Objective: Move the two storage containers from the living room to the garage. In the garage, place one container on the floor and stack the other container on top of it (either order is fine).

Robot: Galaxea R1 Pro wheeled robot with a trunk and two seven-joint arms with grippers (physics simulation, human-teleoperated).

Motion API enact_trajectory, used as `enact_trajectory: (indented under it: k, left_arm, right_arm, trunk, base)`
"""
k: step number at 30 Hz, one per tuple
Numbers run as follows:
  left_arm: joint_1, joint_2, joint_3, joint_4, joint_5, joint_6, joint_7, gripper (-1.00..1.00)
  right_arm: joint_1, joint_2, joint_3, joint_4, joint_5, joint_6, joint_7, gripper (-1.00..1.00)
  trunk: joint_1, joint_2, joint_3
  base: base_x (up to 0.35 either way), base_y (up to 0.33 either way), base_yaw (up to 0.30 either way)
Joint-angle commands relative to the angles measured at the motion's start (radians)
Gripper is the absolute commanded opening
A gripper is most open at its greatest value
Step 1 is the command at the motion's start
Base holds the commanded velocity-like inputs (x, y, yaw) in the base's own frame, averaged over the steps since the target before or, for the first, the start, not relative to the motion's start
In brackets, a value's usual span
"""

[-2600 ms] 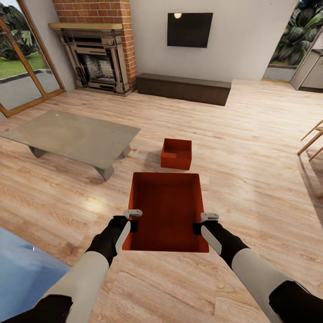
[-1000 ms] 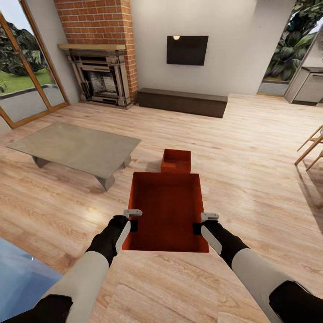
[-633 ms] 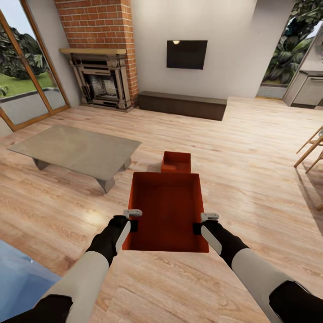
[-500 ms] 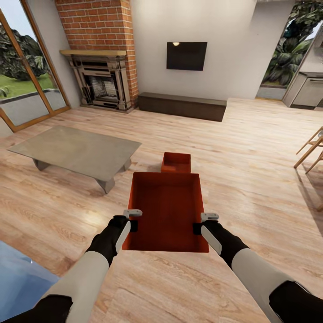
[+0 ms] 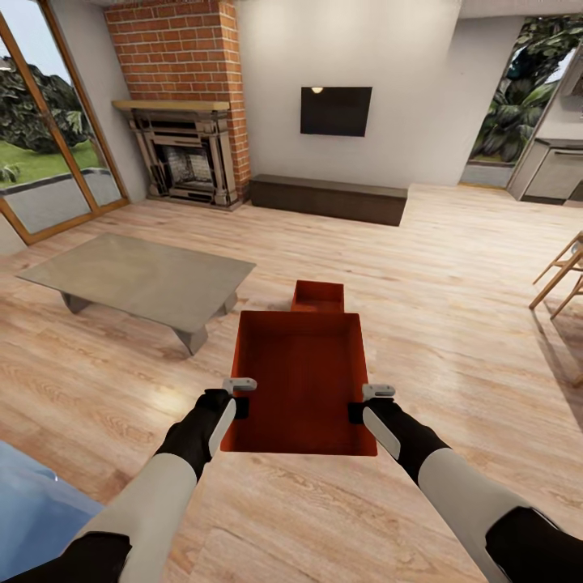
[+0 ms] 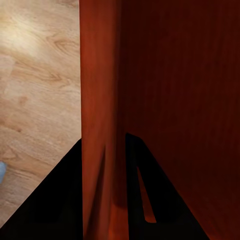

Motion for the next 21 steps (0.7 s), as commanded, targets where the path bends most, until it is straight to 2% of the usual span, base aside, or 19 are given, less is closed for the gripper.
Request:
enact_trajectory:
  k: [1, 21]
  left_arm:
    - [0.000, 0.017, -0.007, 0.050, -0.016, 0.041, 0.008, -1.00]
    - [0.000, 0.018, -0.007, 0.050, -0.016, 0.041, 0.008, -1.00]
  right_arm:
    - [-0.002, -0.009, 0.007, -0.004, 0.026, 0.008, -0.013, -1.00]
    - [-0.002, -0.009, 0.007, -0.004, 0.026, 0.008, -0.013, -1.00]
  trunk:
    - [0.001, -0.002, 0.000]
    - [0.001, -0.002, 0.032]
  base:
    - [0.000, 0.000, 0.000]
    - [0.000, 0.000, 0.000]
